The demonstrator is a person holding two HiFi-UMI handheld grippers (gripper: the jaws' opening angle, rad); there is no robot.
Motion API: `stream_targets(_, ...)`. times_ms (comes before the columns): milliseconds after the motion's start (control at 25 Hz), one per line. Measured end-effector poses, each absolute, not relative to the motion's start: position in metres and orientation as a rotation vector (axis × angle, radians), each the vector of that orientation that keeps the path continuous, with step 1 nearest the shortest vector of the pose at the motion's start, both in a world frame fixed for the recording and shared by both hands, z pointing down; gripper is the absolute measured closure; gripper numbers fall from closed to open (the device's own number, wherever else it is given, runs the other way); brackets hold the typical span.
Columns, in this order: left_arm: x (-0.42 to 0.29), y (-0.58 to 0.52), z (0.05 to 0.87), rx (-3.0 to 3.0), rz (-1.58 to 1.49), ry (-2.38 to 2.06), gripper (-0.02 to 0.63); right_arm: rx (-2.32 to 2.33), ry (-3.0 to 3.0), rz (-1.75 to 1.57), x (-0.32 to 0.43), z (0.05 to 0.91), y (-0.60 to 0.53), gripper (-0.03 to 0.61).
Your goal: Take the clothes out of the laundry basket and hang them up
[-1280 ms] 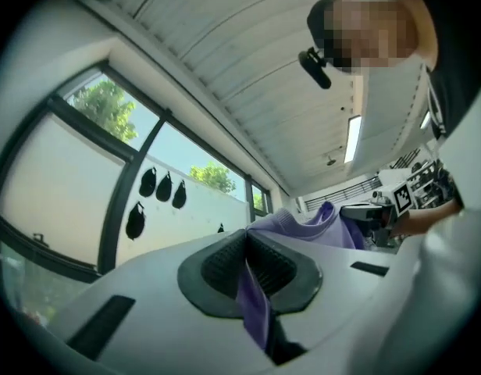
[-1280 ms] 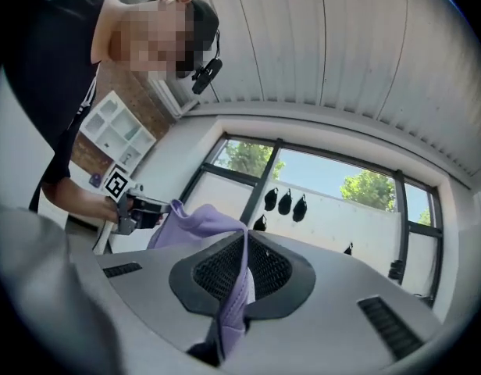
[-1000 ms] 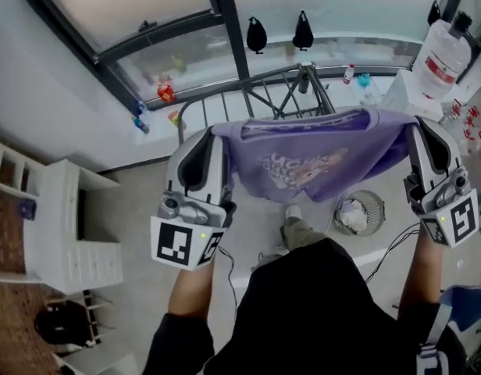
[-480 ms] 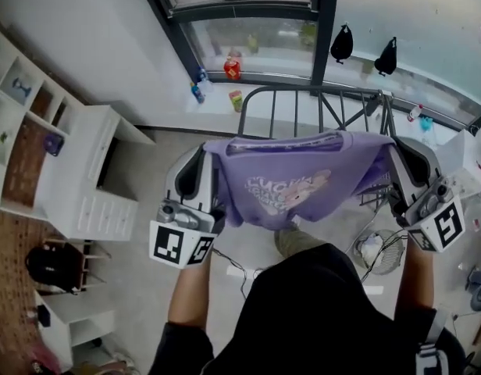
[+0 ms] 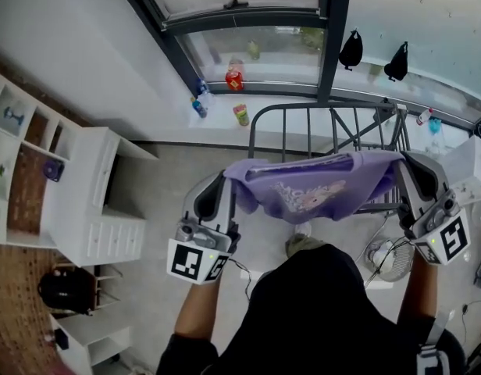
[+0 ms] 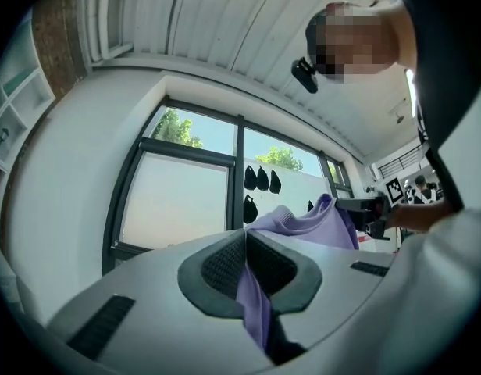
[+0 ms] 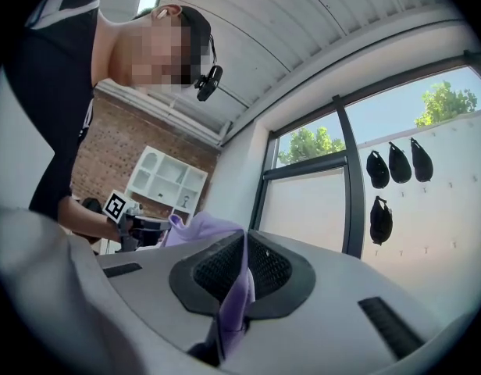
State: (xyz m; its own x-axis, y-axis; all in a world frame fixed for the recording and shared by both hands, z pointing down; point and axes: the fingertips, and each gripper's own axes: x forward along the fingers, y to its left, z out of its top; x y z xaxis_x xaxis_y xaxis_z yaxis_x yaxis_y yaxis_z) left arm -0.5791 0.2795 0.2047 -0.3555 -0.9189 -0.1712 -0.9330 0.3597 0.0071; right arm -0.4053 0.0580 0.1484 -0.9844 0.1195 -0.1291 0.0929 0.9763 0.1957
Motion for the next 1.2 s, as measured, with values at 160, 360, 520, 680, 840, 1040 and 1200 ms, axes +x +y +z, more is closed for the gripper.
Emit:
stream_targets(160,-0.612,0.254,0.221,-1.800,0.125,2.436,0.606,0.025,3.025,0.224,-0.434,0.161,0.031,0.569)
stream_targets(360,-0.651,0.237,0.238,-1.948,0.129,2.357,0.606,-0.112,3.055,0.143,-0.470,0.170,0.015,0.569)
stream_targets(520,-0.673,0.218,0.255,-2.089,0.104,2.305,0.606,-0.270,3.104,0.187,-0.486,0.188,0.004,0.569)
stream_targets(680,-0.684,0.195,0.276,-2.148,-0.078,2.273,0.606,-0.377,3.126,0.116,-0.493,0.212,-0.011,0.569)
stream_targets(840,-0.696,0.176,0.289,-2.157,-0.123,2.304,0.606,-0.405,3.153,0.071,-0.503,0.232,-0.029,0.569)
stream_targets(1040,-0.711,0.142,0.324,-2.125,-0.252,2.370,0.606,-0.403,3.205,0.036,-0.521,0.263,-0.067,0.569)
stream_targets(1200,-0.730,0.114,0.360,-2.100,-0.354,2.467,0.606,-0.387,3.289,-0.007,-0.547,0.304,-0.099,0.569)
